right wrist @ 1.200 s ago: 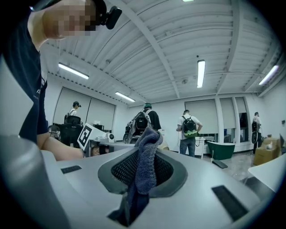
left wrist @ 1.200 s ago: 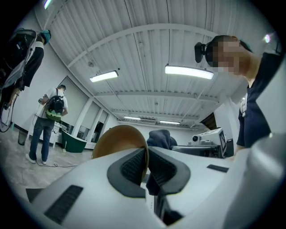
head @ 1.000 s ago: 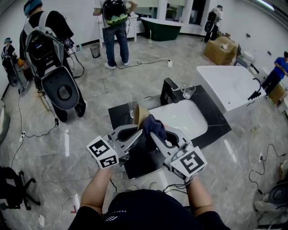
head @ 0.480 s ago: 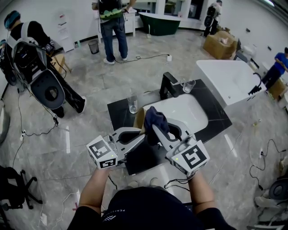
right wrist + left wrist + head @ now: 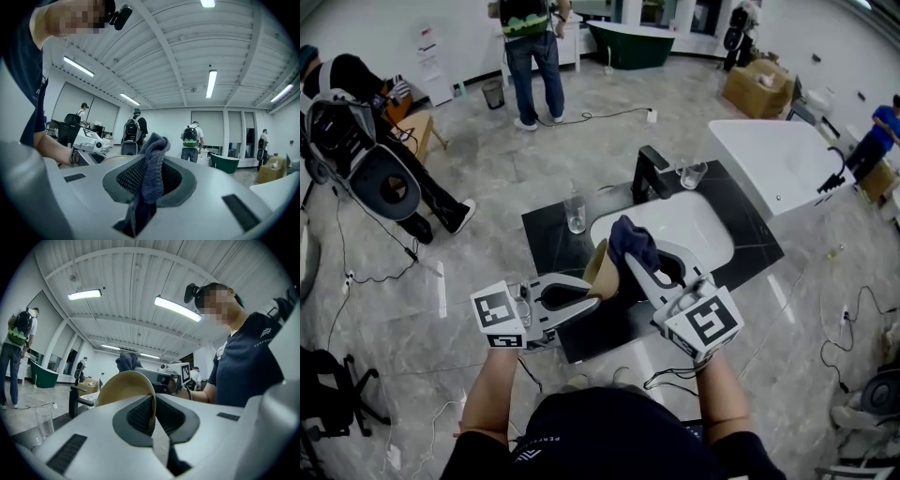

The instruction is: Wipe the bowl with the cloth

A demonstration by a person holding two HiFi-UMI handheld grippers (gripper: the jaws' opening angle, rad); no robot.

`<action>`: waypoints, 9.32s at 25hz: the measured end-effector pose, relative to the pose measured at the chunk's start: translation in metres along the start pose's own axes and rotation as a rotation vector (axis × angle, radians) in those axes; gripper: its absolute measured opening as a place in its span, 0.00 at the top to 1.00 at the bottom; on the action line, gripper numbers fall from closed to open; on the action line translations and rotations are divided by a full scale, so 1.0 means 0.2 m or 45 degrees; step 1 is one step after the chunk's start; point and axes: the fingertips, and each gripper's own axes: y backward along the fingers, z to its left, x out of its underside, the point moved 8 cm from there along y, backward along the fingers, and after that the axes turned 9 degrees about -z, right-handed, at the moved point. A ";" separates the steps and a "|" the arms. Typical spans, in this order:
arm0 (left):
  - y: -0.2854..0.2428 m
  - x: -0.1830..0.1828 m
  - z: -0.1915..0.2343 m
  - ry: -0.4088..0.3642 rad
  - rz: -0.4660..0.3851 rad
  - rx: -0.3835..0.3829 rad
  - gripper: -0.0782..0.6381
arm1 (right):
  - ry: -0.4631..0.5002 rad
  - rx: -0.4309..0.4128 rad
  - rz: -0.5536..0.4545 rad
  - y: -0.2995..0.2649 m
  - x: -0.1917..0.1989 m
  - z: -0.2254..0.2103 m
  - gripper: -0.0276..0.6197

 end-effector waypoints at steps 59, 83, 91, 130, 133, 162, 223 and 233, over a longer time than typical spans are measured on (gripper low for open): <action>-0.01 -0.25 0.11 0.048 -0.516 -0.041 0.87 | -0.153 -0.076 0.085 0.00 0.17 0.19 0.85; 0.07 -0.16 0.15 0.092 -0.483 -0.263 0.87 | -0.145 -0.150 0.018 0.00 0.09 0.29 0.85; 0.09 -0.13 0.15 0.112 -0.470 -0.266 0.87 | -0.140 -0.104 -0.012 0.02 0.07 0.24 0.85; 0.03 -0.05 0.10 0.253 -0.476 -0.093 0.87 | -0.202 0.206 -0.061 0.02 0.14 0.04 0.85; 0.01 -0.04 0.09 0.257 -0.476 -0.086 0.87 | -0.205 0.223 -0.061 0.04 0.15 0.03 0.85; 0.04 -0.04 0.00 0.211 -0.454 -0.063 0.87 | -0.249 0.376 0.014 0.13 0.19 0.01 0.85; -0.11 0.19 0.05 -0.302 0.279 -0.732 0.87 | -0.356 0.410 0.127 0.17 0.33 0.12 0.86; -0.10 0.21 0.03 -0.280 0.288 -0.739 0.87 | -0.357 0.405 0.129 0.17 0.34 0.14 0.85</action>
